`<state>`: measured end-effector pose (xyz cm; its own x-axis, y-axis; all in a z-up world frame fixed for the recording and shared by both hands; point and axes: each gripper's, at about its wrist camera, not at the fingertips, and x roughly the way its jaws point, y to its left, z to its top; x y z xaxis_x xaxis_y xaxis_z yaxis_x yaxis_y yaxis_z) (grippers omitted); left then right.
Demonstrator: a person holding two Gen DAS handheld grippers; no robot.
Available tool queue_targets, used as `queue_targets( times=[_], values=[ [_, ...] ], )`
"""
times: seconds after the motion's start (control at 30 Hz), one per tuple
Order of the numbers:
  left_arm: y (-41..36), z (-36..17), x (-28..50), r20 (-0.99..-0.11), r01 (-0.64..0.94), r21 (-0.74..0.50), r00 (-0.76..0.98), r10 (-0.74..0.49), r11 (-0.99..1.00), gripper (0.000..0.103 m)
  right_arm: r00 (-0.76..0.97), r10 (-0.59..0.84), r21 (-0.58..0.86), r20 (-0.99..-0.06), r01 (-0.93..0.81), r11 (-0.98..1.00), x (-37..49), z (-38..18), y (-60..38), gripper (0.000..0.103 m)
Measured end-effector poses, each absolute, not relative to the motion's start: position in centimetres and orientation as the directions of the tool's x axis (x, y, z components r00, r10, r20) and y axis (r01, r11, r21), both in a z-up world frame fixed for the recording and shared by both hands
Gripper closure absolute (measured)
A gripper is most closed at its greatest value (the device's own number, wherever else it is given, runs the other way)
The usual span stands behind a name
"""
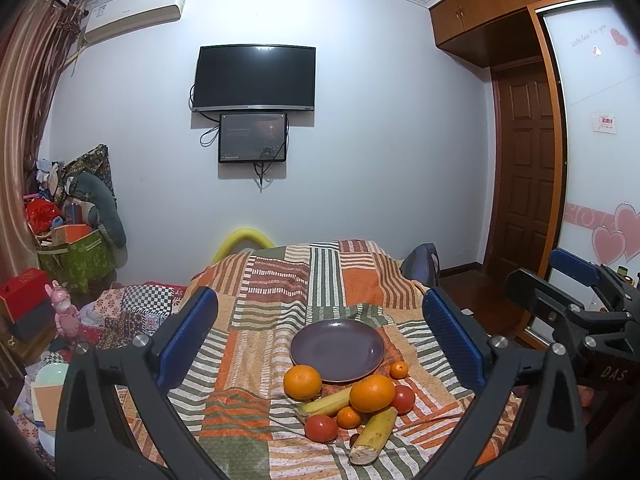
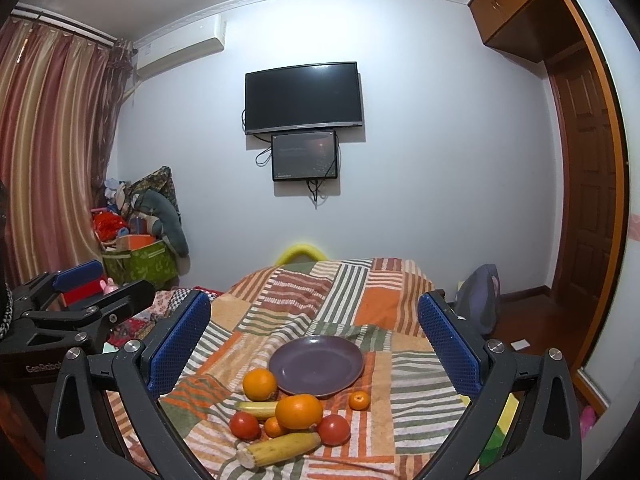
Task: Organize fruits
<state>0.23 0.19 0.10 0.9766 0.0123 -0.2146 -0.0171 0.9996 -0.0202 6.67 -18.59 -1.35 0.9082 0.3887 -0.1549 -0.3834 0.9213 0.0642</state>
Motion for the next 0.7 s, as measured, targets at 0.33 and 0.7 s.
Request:
queue_targets(
  times=[0.33,0.7],
  values=[
    [-0.26,0.14,0.22,-0.212,-0.016,-0.014,0.977,0.012,1.000,0.000,0.908,0.390,0.062,-0.153,-0.385,0.921,6.67,-1.20,-18.66,0.000],
    [-0.45,0.25,0.08,-0.207,-0.018,-0.009,0.978,0.016,1.000,0.000,0.908,0.391,0.062,-0.154,-0.386,0.920,6.73,-1.30,-18.47,0.000]
  ],
)
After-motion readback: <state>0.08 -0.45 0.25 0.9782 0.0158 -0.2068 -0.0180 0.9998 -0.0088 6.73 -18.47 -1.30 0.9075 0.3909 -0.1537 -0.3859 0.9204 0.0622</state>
